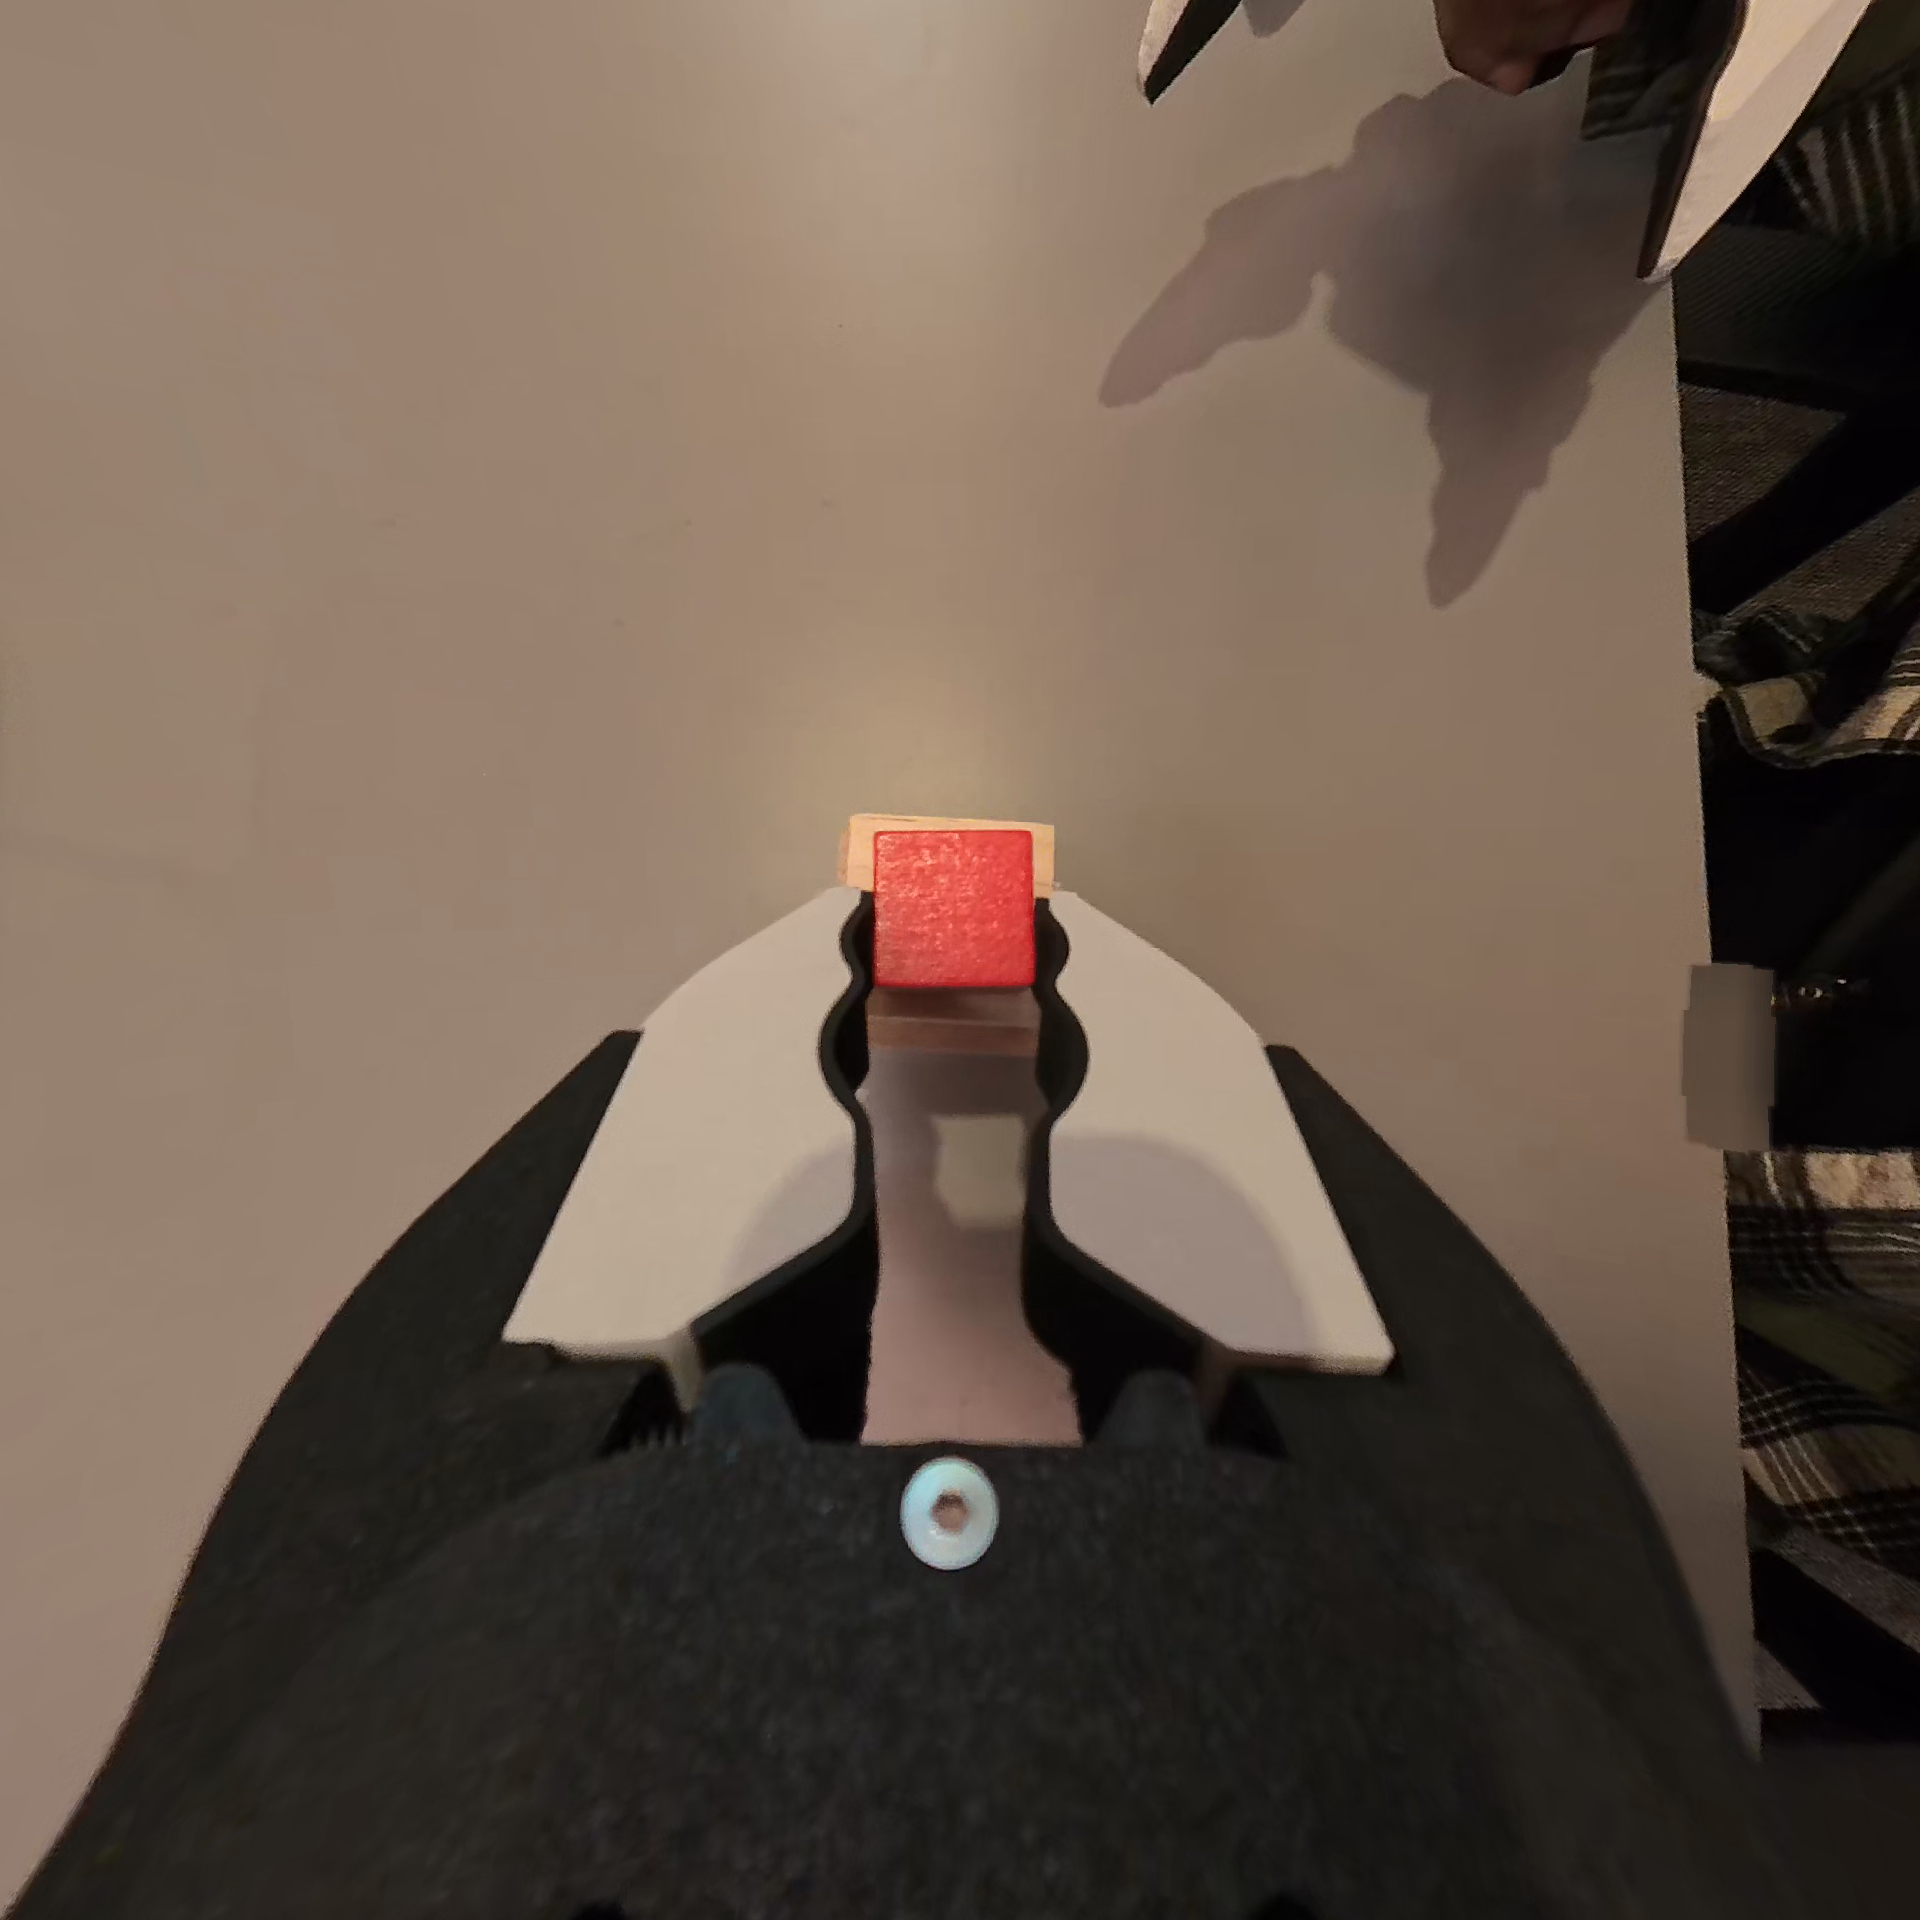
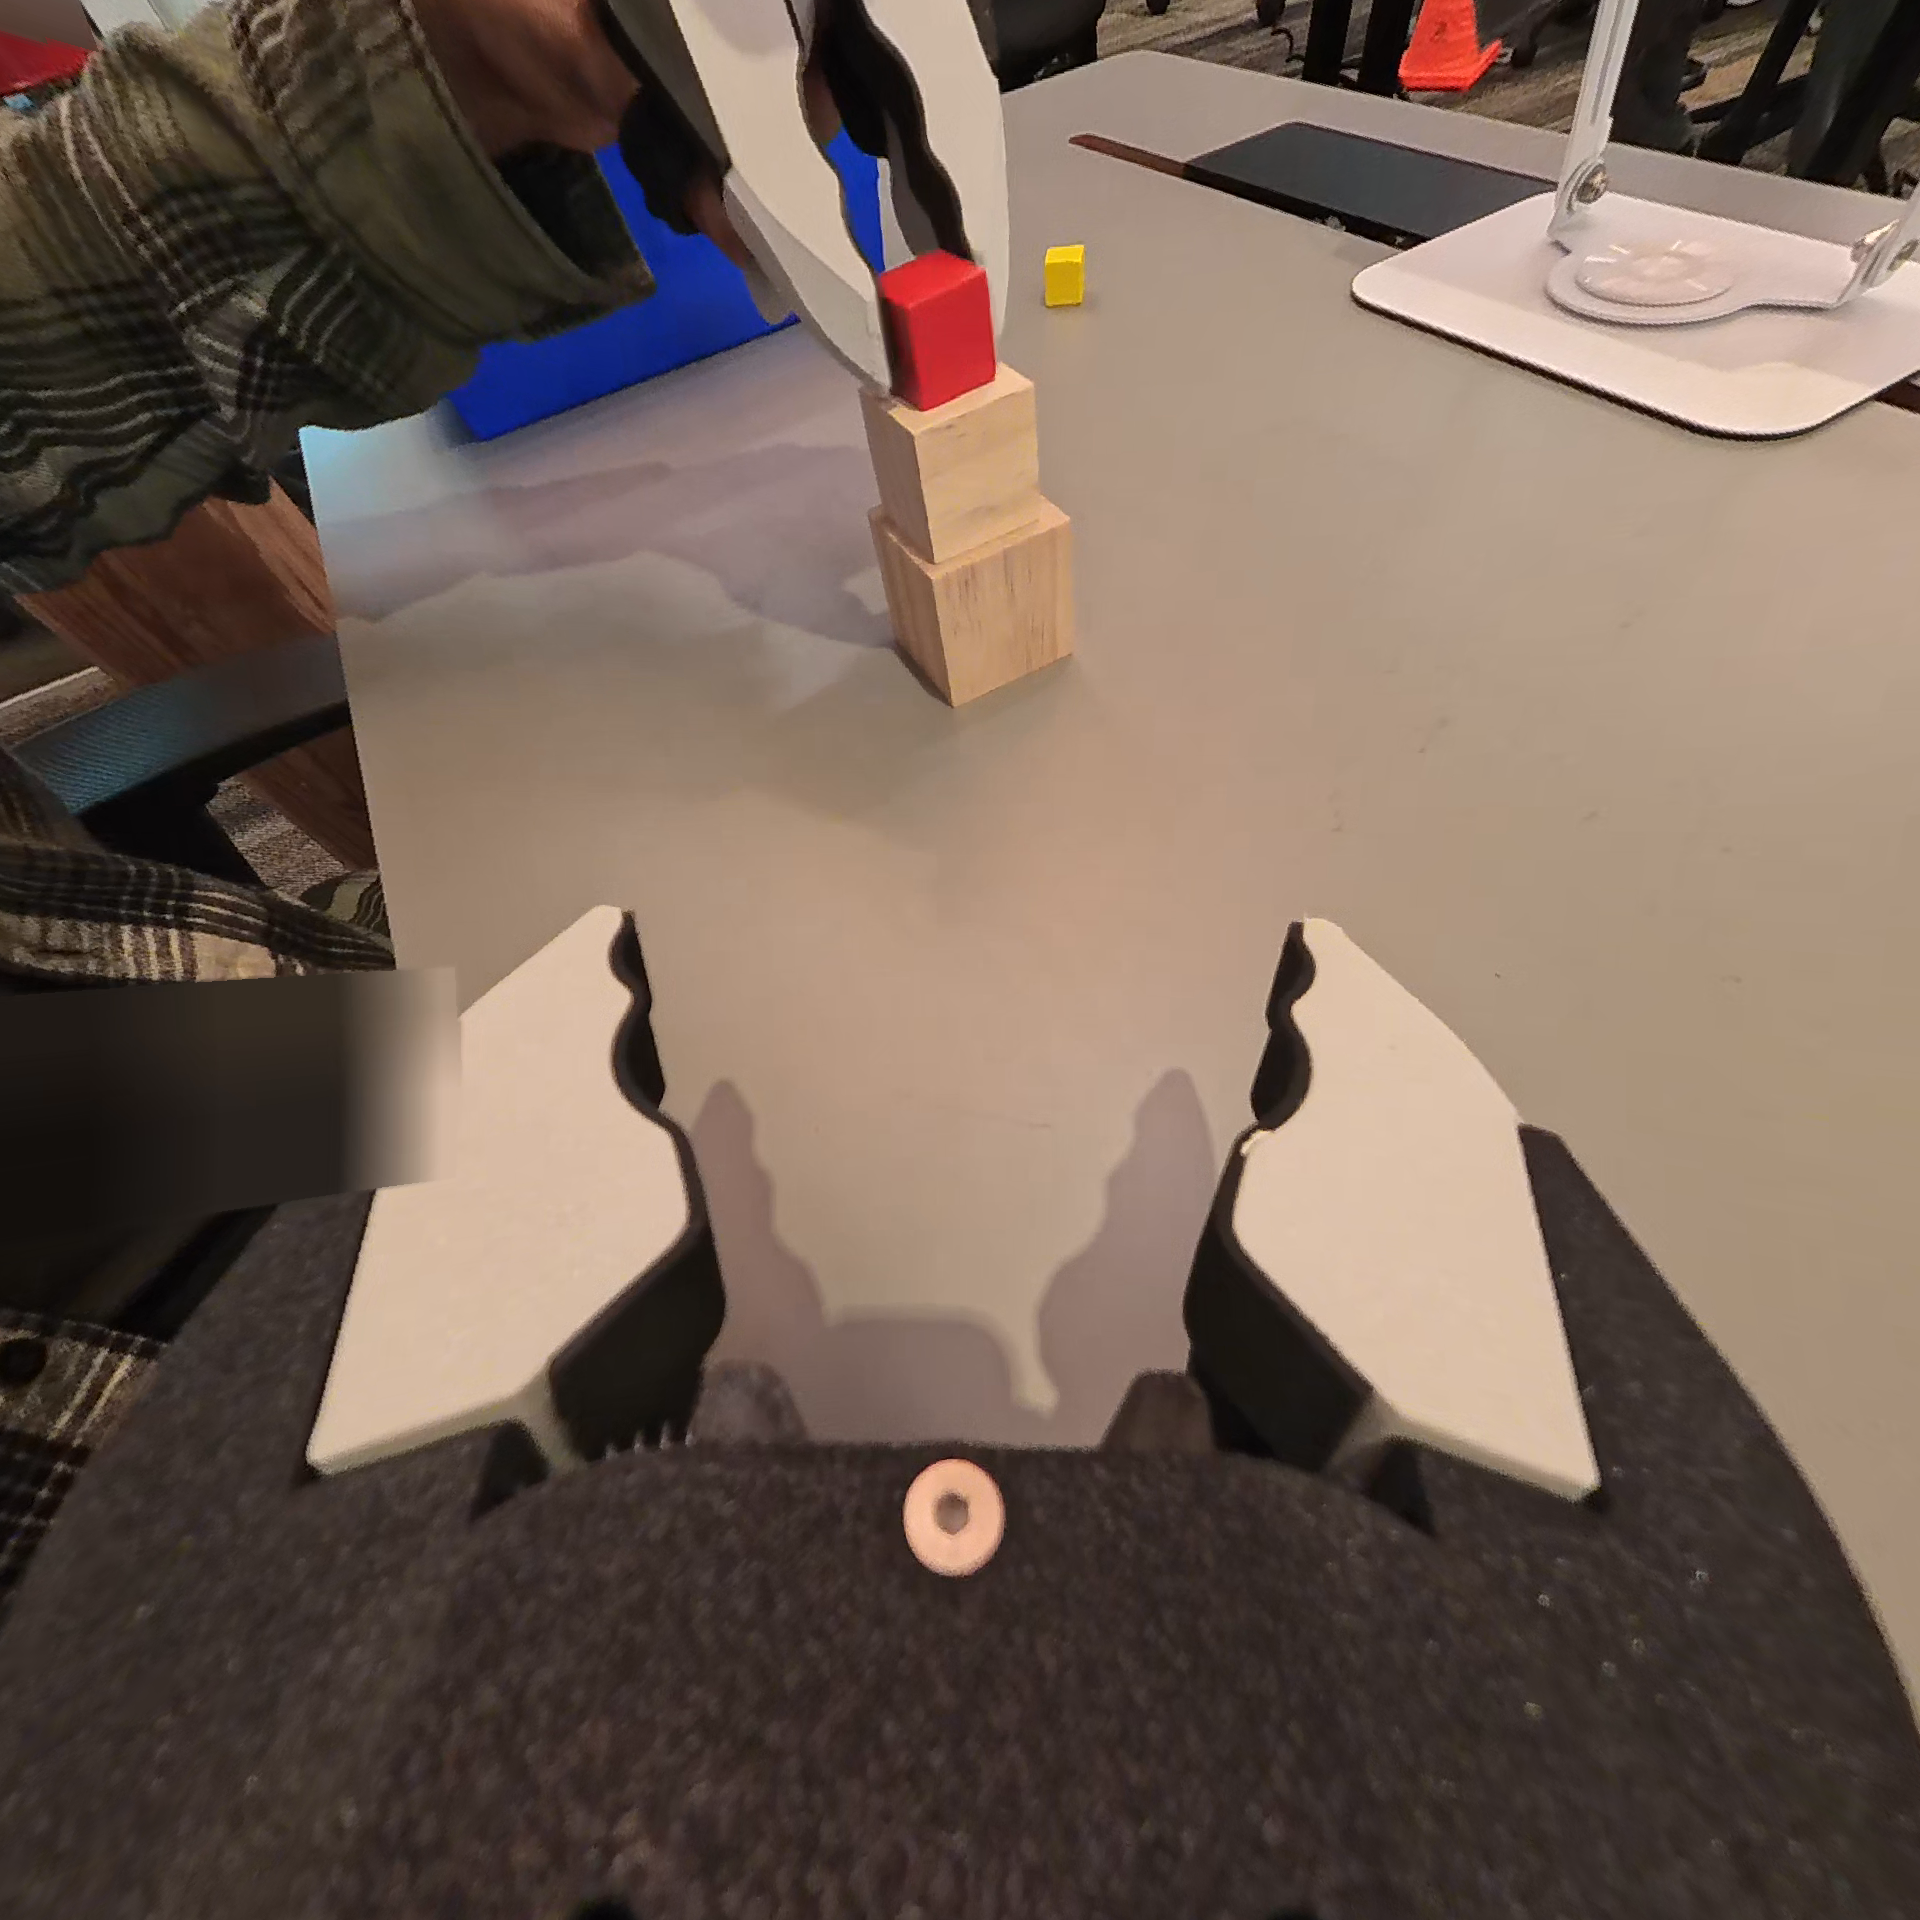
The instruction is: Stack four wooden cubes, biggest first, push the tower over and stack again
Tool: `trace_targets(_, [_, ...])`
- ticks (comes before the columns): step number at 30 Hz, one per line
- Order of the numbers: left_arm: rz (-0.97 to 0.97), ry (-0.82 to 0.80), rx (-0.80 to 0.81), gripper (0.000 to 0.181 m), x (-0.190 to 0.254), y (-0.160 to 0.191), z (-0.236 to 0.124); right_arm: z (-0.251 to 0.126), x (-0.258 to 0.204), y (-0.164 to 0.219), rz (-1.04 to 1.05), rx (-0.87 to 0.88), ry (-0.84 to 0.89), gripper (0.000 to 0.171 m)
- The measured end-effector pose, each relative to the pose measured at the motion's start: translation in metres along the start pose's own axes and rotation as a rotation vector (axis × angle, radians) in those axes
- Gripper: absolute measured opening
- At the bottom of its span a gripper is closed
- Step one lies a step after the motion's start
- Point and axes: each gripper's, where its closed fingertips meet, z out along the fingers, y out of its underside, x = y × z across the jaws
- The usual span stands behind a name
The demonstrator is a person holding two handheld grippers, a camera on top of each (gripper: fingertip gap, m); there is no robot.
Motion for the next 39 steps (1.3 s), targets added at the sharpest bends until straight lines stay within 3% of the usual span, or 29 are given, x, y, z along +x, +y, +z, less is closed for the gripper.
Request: trace_targets(39, [0.006,0.067,0.002,0.028,0.0027,0.0005,0.0024,0.0018,0.0016,0.002,0.005,-0.009,-0.002,0.112])
